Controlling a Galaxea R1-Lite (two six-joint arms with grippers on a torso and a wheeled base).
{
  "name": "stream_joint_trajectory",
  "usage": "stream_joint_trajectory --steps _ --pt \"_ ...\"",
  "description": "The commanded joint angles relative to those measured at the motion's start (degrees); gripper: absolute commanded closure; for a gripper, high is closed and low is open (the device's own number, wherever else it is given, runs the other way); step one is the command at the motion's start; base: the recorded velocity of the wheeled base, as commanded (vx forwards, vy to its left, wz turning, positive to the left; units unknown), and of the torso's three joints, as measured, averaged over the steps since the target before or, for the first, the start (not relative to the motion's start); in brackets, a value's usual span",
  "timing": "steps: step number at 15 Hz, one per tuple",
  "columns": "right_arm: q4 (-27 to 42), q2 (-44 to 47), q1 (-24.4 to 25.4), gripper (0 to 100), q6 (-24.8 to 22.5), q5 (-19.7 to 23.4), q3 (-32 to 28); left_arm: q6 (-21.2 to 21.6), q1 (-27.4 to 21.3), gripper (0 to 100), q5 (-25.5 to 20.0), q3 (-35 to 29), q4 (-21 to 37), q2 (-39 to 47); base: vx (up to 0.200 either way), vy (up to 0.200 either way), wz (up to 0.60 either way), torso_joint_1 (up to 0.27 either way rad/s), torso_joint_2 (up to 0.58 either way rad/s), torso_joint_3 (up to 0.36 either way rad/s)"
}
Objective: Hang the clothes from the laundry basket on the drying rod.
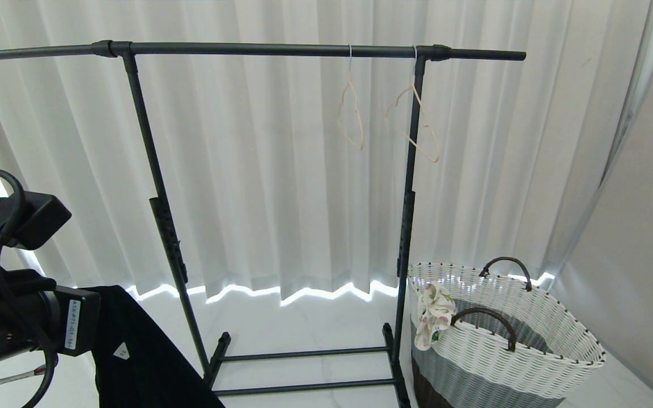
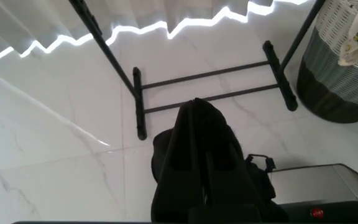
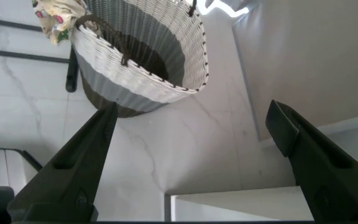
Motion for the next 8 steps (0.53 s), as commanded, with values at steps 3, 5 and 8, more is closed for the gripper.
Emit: stream_joint_trajectory --steps 3,5,8 --pt "-0.38 0.13 -0.06 0 -0.08 0.01 -0.10 0.00 0.01 100 -0.03 0.18 0.01 -0.01 0.000 0.000 0.00 0.040 -0.17 -0.147" --pt "-0.38 0.04 -0.06 0 -0.08 0.10 -0.10 0.08 0.01 100 -0.03 0.18 0.01 -0.01 0.000 0.000 0.00 0.139 -0.46 -0.266" --pt "-1.00 0.13 -0.06 0 0.01 0.27 -0.01 0.17 0.01 100 -0.03 0.18 0.01 -0.01 0.000 0.000 0.00 0.180 -0.46 -0.286"
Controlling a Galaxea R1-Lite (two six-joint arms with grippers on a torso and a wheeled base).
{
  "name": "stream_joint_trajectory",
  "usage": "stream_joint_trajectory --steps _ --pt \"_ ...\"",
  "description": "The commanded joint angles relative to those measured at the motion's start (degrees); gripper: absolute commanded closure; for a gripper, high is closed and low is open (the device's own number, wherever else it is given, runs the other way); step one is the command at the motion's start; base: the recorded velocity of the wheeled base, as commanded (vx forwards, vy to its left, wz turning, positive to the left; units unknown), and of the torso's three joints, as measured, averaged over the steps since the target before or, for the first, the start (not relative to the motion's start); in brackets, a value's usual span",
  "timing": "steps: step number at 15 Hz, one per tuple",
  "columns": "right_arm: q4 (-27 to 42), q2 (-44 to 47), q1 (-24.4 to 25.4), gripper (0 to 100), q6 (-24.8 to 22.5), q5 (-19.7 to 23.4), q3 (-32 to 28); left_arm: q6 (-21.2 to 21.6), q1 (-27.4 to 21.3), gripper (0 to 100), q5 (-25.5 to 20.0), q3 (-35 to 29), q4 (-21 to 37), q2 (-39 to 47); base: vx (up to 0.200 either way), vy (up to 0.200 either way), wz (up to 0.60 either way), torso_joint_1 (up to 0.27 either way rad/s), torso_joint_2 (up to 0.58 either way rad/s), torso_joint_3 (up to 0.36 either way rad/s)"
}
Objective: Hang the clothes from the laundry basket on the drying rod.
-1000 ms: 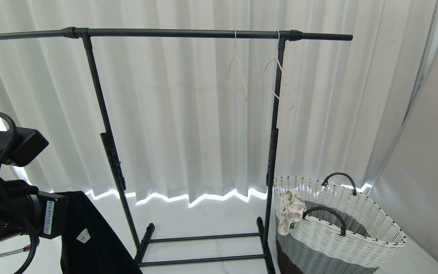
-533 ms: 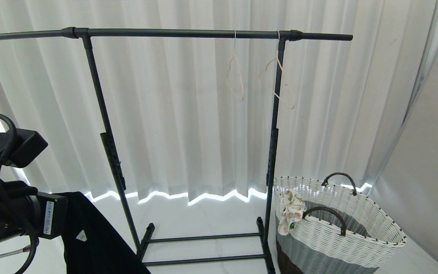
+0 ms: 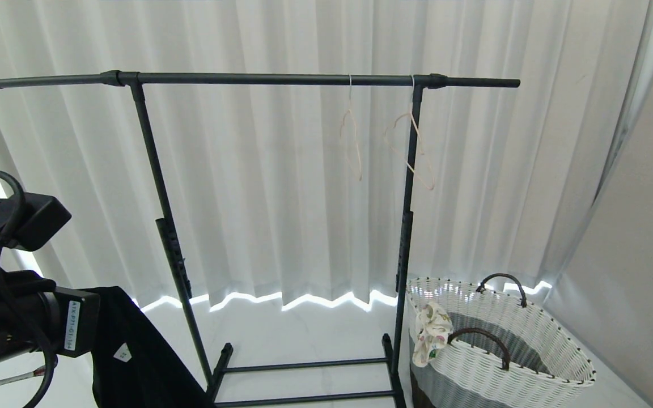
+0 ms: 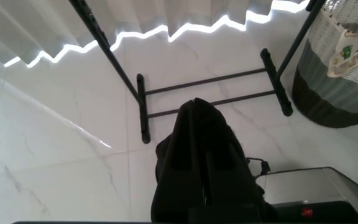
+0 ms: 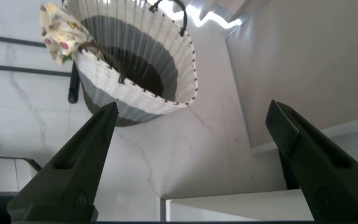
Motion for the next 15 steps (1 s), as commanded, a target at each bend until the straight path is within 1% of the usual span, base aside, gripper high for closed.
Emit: stream_joint_trajectory --steps 1,7,15 --pt "-0.15 0.18 0.00 0 0.03 0.12 0.09 0.13 0.01 100 0.02 0.00 0.01 0.12 0.000 0.000 0.00 0.178 -0.45 -0.281" --pt "-0.15 0.27 0.00 0 0.03 0.91 0.09 0.21 0.01 100 0.02 0.00 0.01 0.21 0.000 0.000 0.00 0.195 -0.47 -0.279" --pt "-0.15 0.27 -0.08 0 0.03 0.47 0.26 0.21 0.01 100 0.02 0.00 0.01 0.12 0.000 0.000 0.00 0.226 -0.50 -0.286"
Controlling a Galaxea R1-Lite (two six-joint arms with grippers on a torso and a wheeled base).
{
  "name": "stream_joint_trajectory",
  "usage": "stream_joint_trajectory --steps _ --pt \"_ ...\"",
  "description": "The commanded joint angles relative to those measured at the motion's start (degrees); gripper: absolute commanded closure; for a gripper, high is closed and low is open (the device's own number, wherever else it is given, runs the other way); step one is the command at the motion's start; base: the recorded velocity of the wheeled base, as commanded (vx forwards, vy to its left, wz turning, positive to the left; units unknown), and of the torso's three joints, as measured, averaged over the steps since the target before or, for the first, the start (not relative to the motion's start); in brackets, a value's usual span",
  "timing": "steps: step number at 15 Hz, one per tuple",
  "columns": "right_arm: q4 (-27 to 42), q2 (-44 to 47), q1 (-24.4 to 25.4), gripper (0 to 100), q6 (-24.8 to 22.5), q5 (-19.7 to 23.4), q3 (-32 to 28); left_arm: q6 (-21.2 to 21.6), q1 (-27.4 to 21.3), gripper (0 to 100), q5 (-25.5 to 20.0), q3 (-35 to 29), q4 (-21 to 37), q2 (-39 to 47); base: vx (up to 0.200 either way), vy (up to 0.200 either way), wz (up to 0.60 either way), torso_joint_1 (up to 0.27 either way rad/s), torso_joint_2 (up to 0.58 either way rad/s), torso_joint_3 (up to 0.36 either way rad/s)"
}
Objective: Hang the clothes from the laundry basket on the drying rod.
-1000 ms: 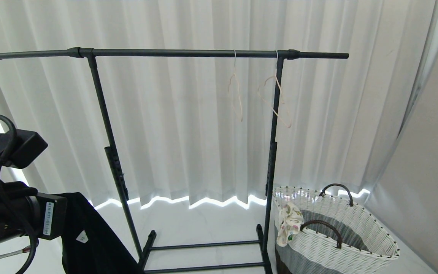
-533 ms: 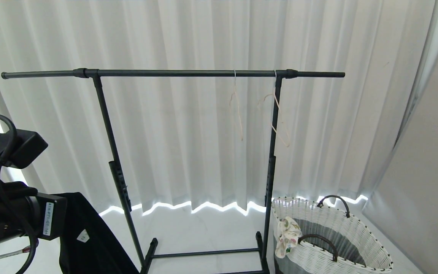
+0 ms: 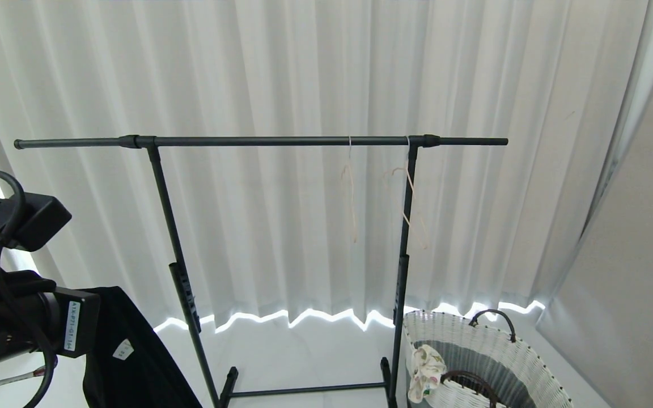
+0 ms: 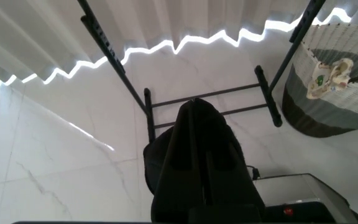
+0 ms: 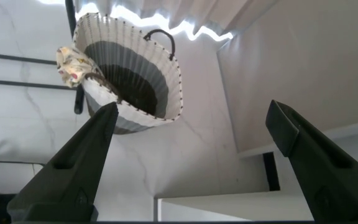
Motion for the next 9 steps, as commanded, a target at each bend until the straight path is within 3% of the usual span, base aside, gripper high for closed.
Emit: stream_joint_trajectory --steps 1,5,7,9 --pt "0.03 0.13 -0.06 0 -0.01 -0.11 0.06 0.00 -0.04 100 0.04 0.00 0.01 0.10 0.000 0.000 0.00 0.237 -0.53 -0.290" --pt "-0.14 0.13 -1.99 0 -2.04 -3.44 0.93 0.00 -0.04 100 0.04 0.00 -0.08 0.19 0.000 0.000 0.00 0.259 -0.55 -0.299" --pt "-1.28 -0.13 -1.99 0 -1.77 -1.34 1.02 0.00 -0.04 100 0.04 0.00 -0.08 0.10 0.000 0.000 0.00 0.273 -0.58 -0.307" --pt "-1.64 -0.22 -1.99 0 -1.86 1.30 1.02 0.00 -0.04 100 0.04 -0.09 -0.08 0.10 0.000 0.000 0.60 0.183 -0.37 -0.200"
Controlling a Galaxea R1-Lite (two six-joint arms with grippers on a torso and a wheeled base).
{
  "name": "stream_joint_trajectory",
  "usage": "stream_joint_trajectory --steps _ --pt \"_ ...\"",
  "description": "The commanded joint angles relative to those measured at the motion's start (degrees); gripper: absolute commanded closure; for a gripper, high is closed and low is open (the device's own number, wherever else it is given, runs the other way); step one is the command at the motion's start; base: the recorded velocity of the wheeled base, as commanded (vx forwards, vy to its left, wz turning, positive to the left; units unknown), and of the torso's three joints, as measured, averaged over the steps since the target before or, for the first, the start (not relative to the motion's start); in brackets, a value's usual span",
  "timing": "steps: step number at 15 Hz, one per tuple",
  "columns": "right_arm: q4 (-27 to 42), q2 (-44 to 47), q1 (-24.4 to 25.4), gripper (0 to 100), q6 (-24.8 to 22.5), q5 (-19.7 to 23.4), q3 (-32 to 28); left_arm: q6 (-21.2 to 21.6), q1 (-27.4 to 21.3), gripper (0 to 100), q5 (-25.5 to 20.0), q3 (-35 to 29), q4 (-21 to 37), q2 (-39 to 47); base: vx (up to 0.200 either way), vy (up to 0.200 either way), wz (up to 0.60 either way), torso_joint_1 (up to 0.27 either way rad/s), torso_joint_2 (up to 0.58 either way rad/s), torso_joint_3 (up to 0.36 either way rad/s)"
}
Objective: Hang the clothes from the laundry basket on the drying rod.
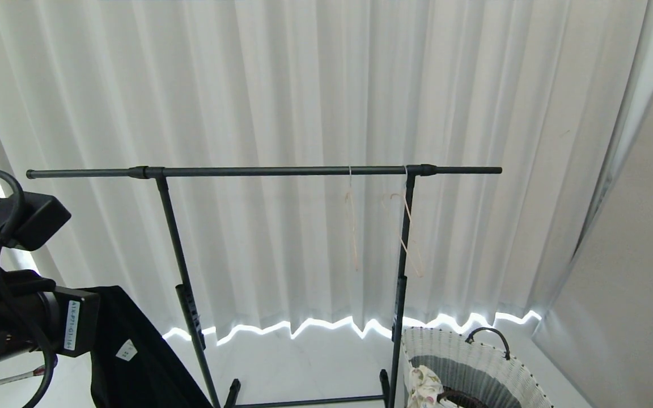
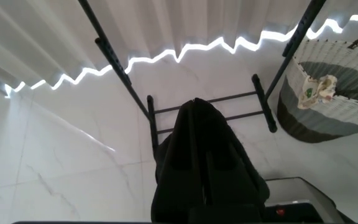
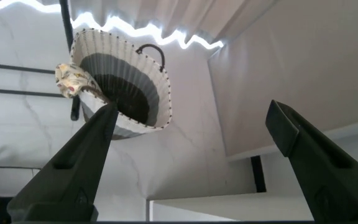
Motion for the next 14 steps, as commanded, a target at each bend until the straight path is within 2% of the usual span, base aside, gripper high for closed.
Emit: stream_joint_trajectory --steps 1,4,8,11,14 --pt "-0.02 -0.05 0.02 0 -0.08 0.09 0.02 0.02 -0.04 100 0.02 -0.09 0.03 0.01 0.000 0.000 0.60 0.061 -0.14 -0.080" --pt "-0.02 -0.13 0.02 0 0.01 0.09 0.02 0.02 -0.04 100 0.10 -0.09 0.03 0.01 0.000 0.000 0.60 0.028 -0.05 -0.030" --pt "-0.02 -0.40 -0.07 0 0.18 0.18 0.29 0.02 -0.04 100 2.56 0.00 0.03 0.19 0.000 0.000 0.00 0.000 0.00 0.000" --pt "-1.95 -0.31 -0.33 0 2.20 0.45 2.31 -0.33 -0.04 100 4.15 0.00 0.03 0.10 0.000 0.000 0.00 0.000 0.00 0.000" --pt "-8.81 -0.22 -0.51 0 3.96 4.75 6.61 -0.42 0.31 100 4.15 0.08 0.03 0.10 0.000 0.000 0.00 0.000 0.00 0.000"
